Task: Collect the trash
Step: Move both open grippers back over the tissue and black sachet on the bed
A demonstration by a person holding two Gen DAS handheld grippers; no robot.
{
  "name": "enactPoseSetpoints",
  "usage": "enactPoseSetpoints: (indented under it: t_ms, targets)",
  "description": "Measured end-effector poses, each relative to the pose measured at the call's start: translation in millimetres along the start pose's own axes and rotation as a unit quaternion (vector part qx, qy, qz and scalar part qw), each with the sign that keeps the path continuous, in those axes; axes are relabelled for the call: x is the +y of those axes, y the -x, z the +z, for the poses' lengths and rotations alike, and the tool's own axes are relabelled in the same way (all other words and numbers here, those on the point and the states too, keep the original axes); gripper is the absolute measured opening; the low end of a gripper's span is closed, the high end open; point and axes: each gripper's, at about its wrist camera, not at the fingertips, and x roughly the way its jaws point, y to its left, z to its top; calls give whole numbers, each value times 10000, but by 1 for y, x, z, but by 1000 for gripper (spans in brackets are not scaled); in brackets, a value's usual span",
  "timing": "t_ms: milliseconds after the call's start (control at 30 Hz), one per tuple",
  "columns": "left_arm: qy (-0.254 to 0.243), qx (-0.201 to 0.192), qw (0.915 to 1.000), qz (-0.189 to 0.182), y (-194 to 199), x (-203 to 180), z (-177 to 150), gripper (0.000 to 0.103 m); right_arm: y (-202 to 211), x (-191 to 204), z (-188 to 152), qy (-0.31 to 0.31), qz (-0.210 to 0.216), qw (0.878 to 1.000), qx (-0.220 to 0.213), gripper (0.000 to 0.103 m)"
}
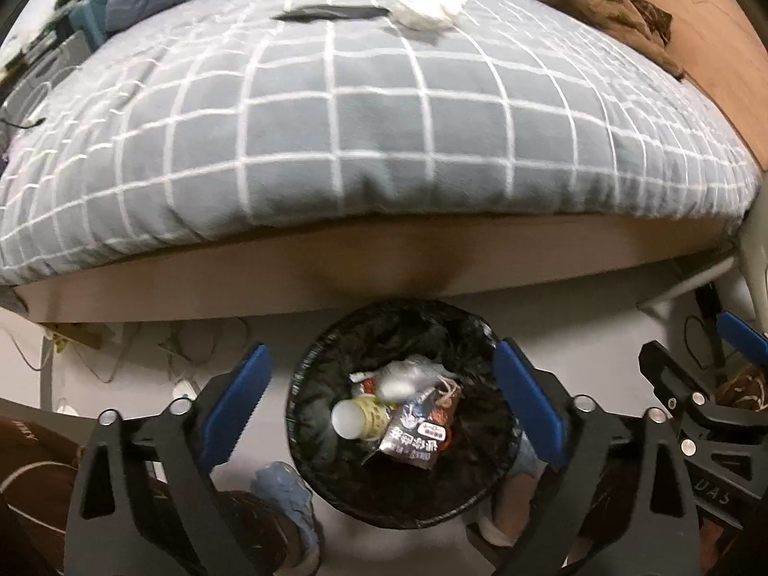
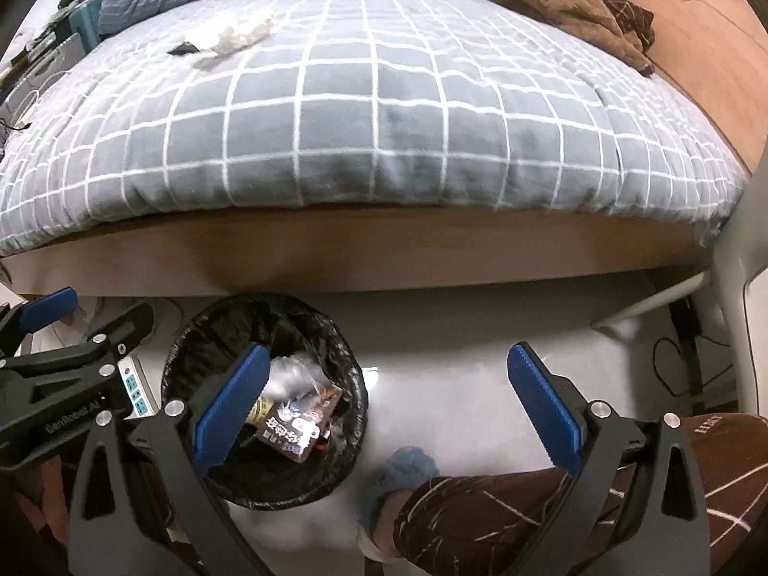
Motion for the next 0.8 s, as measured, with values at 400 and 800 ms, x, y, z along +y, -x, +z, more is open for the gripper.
enactPoseSetpoints:
  t_ms: [400,800]
  targets:
    - [377,-501,9980,50,35,39,33,97,30,19,31,-3,159,9975,-690,95]
    - [621,-893,9939,179,45,66,71,97,39,45,81,127,244,9933,-1123,95]
